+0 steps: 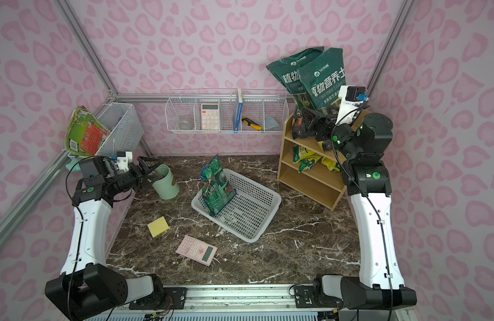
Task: Take down the fertilizer bag from the shelf
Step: Pick up the fertilizer bag from the shelf.
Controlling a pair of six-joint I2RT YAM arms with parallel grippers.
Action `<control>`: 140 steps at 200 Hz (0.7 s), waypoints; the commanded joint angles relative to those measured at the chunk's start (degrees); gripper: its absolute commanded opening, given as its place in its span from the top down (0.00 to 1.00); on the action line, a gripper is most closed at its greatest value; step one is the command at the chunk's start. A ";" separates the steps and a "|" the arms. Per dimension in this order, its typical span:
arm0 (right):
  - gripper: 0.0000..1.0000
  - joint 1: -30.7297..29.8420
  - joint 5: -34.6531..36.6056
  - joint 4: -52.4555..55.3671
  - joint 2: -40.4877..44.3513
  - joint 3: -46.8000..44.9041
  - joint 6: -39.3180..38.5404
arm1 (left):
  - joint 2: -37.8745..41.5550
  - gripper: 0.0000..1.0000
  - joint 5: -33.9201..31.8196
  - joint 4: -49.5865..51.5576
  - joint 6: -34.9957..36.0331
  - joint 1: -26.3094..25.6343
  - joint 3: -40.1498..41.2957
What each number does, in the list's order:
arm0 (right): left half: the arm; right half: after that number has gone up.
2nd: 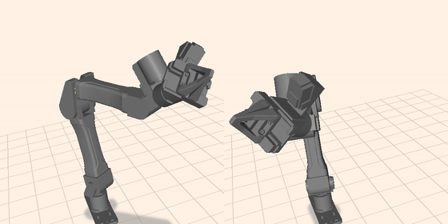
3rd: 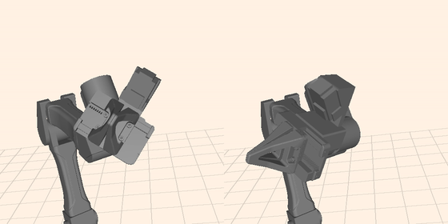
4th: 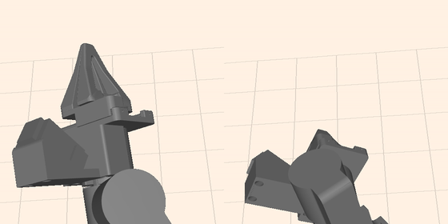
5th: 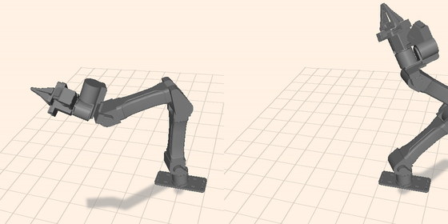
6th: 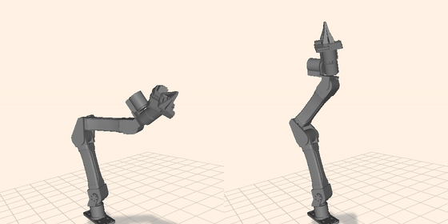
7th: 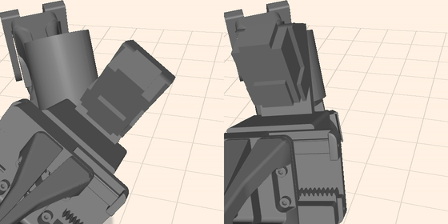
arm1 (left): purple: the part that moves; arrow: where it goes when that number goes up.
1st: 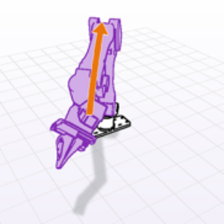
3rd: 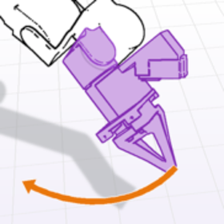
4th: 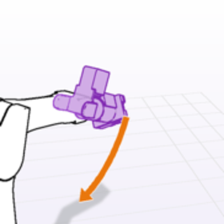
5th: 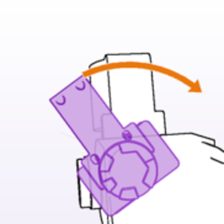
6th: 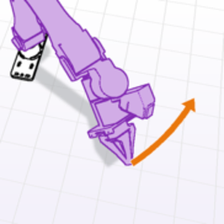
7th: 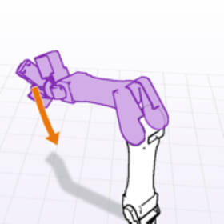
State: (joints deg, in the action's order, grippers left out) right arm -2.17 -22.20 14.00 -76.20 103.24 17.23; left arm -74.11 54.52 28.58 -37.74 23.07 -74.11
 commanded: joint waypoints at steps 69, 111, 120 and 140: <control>0.06 -0.08 10.04 13.82 -16.39 18.08 -10.67 | -1.13 0.01 0.76 -1.42 -0.50 1.10 -0.21; 0.04 -0.37 8.86 13.15 -16.46 17.36 -10.99 | -1.26 0.01 0.94 -1.53 -0.58 1.11 -0.06; 0.04 -0.52 9.87 13.75 -17.13 18.32 -10.74 | -1.22 0.01 0.94 -1.53 -0.59 1.10 -0.07; 0.05 -1.23 14.78 17.74 -21.49 24.37 -10.76 | -1.38 0.01 0.97 -1.55 -0.58 1.10 0.02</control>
State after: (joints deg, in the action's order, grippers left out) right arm -2.63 -12.34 28.67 -94.11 122.26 6.83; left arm -75.37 54.57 28.18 -38.63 24.16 -74.11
